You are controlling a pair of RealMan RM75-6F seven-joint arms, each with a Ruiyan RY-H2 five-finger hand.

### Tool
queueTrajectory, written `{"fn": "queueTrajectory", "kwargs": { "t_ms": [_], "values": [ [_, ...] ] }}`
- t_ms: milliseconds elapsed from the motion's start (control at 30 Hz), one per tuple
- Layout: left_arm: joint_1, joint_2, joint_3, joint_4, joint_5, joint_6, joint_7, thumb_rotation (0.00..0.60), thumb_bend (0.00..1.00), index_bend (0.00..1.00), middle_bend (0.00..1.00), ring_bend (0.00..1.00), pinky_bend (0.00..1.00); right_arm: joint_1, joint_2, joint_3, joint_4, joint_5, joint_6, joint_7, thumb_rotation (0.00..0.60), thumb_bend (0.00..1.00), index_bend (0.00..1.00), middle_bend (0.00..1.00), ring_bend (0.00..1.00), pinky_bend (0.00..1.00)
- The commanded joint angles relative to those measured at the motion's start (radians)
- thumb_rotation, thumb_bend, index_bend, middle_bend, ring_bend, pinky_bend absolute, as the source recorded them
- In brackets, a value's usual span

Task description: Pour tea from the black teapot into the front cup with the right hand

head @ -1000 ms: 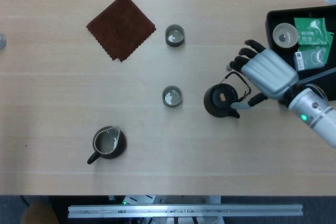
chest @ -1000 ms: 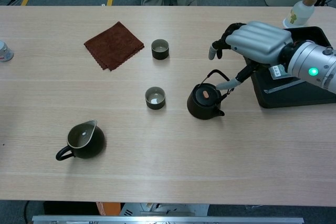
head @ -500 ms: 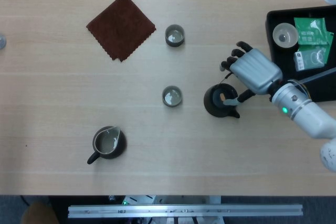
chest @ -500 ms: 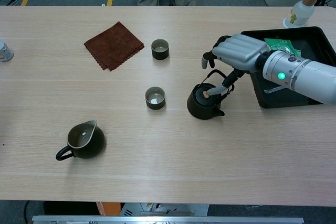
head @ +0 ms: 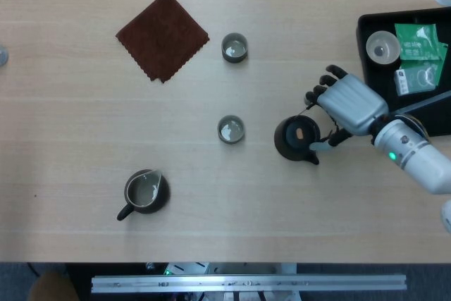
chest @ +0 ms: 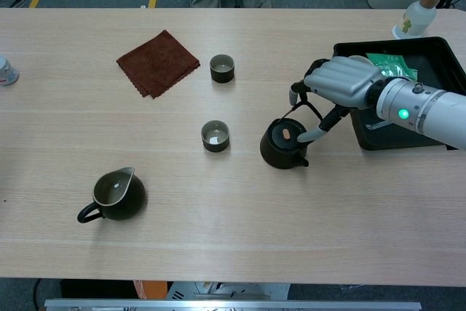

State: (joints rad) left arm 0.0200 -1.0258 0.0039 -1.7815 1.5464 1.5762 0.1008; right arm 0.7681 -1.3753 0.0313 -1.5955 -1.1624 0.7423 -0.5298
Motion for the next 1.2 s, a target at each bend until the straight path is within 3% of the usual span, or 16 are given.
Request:
{"fn": "queueTrajectory", "kwargs": {
  "t_ms": [33,767,967,1200],
  "values": [
    [0.000,-0.002,0.000,0.001,0.001,-0.001,-0.001,0.600,0.39,0.22,0.23,0.18,0.15,-0.010,0.025,-0.018,-0.026,-0.008,0.014,0.000,0.251,0.00,0.31,0.39,0.21,0.13],
    [0.001,-0.004,0.005,-0.007,0.024,0.005,0.009,0.600,0.39,0.22,0.23,0.18,0.15,-0.109,0.184,-0.166,-0.227,-0.180,0.107,0.021,0.252,0.00,0.31,0.39,0.21,0.13],
    [0.002,-0.003,0.006,-0.010,0.022,0.003,0.011,0.600,0.39,0.22,0.23,0.18,0.15,-0.128,0.203,-0.161,-0.240,-0.254,0.159,0.038,0.252,0.00,0.31,0.39,0.21,0.13],
    [0.006,-0.003,0.007,-0.011,0.023,0.007,0.011,0.600,0.39,0.22,0.23,0.18,0.15,-0.149,0.171,-0.151,-0.177,-0.338,0.213,0.027,0.273,0.00,0.31,0.39,0.21,0.13]
  ]
}}
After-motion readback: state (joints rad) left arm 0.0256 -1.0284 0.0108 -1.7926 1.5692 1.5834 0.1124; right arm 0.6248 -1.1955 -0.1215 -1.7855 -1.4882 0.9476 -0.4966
